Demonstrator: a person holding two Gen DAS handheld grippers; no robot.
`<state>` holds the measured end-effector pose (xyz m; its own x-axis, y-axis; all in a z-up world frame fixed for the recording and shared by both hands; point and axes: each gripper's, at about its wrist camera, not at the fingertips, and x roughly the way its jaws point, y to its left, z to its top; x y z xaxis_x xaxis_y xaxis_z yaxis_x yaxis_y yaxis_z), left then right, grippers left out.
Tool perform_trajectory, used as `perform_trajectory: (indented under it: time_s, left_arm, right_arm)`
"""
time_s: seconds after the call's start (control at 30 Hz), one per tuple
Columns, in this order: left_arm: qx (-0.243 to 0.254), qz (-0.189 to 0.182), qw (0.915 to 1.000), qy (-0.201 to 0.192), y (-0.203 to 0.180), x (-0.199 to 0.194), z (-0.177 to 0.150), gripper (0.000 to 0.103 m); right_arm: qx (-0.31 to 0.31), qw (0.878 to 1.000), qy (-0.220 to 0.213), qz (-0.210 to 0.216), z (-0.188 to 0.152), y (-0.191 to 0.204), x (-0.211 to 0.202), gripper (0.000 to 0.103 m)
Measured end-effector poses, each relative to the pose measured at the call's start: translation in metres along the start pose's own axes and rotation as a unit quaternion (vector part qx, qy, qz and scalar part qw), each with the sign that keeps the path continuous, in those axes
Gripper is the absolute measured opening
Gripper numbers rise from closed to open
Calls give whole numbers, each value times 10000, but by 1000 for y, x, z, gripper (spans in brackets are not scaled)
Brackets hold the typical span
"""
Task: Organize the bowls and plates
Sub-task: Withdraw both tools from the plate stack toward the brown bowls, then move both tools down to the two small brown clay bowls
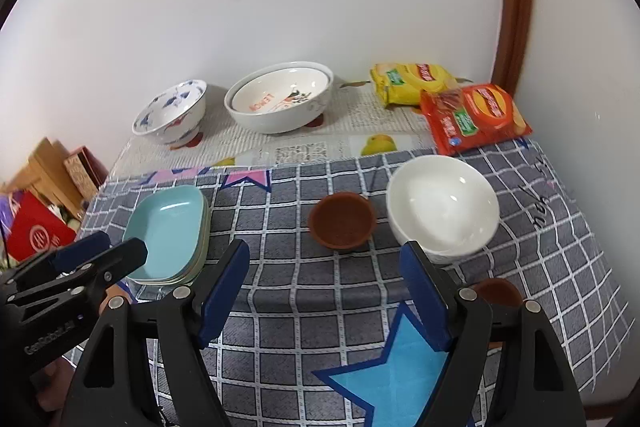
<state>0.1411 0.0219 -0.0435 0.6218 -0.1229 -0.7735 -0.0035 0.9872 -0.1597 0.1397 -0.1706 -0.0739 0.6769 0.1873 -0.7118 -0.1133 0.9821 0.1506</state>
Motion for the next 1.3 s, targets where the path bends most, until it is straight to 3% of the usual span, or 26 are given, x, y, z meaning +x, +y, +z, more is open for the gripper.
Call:
perform_trajectory:
  time_s: [0.07,0.33,0.63,0.83,1.07,1.3]
  left_arm:
    - [6,-46,9999,-121,-6,-3,-1,56]
    - [196,96,9991,-354,-24,-7,0,55]
    - [323,-198,9993,-75,-41,4,5,55]
    - [442,-113,9990,-31,-53,14,10,56]
    - [603,246,9979,-64,-68,30,20,56]
    - [572,273,9979,94,-73,52,26,56]
  right_arm:
    - [42,9998,-173,98,-2,-9,-6,77]
    - [191,9990,-353,-182,-2,-41,-24,77]
    - [145,9984,-346,-429,-8,-70,-37,77]
    - [280,9964,-409,-682,-12,-95,-39,77]
    - [543,9916,-519,-1057,-16,-126,-35,77]
    - [699,9893,-520,-1170,-21,-149,-23,77]
